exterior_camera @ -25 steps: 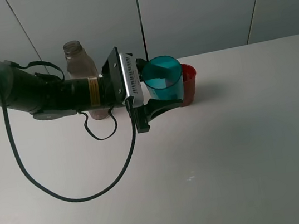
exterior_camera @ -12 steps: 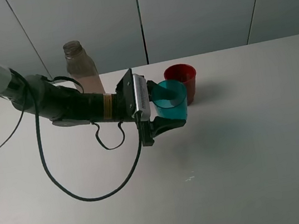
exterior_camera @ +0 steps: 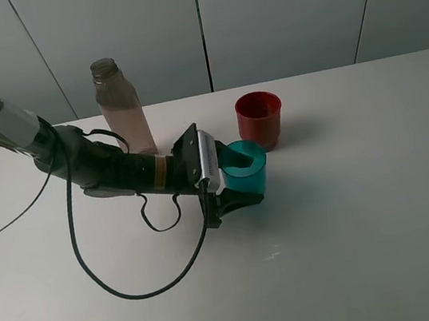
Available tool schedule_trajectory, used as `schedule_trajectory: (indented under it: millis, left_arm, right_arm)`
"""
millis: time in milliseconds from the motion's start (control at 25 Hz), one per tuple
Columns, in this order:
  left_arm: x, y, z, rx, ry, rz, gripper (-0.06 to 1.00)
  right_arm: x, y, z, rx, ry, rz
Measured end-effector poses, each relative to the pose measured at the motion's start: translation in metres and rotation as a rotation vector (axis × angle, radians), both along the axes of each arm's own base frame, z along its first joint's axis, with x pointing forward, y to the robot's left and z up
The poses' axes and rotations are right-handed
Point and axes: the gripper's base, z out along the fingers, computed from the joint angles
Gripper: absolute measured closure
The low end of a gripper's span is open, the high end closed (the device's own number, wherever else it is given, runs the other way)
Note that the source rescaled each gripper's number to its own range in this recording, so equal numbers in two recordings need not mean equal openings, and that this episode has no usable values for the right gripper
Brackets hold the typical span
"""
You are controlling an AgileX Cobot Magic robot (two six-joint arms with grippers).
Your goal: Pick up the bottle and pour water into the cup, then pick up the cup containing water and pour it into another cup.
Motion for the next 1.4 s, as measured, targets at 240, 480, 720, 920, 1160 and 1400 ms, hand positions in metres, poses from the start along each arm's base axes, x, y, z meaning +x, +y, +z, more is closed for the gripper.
schedule_trajectory:
  millis: [240, 480, 720, 920, 1160, 1400]
  left_arm:
    - [0.001, 0.002, -0.002, 0.002, 0.005, 0.011, 0.77]
    - [0.001, 0.002, -0.002, -0.002, 0.006, 0.010, 0.77]
    - [0.003, 0.003, -0.001, -0.009, 0.005, 0.013, 0.06]
    - [0.007, 0.002, 0.025, -0.038, -0.051, 0.014, -0.03]
    - [0.010, 0.001, 0.074, -0.101, -0.087, 0.036, -0.03]
    - [0.010, 0.000, 0.131, -0.103, -0.029, 0.175, -0.03]
  right_arm:
    - [0.000, 0.000, 0.000, 0.000, 0.000, 0.000]
    - [0.000, 0.000, 0.000, 0.000, 0.000, 0.000]
    - [0.000, 0.000, 0.000, 0.000, 0.000, 0.000]
    - [0.000, 0.000, 0.000, 0.000, 0.000, 0.000]
    - [0.000, 0.000, 0.000, 0.000, 0.000, 0.000]
    - [0.000, 0.000, 0.000, 0.000, 0.000, 0.000]
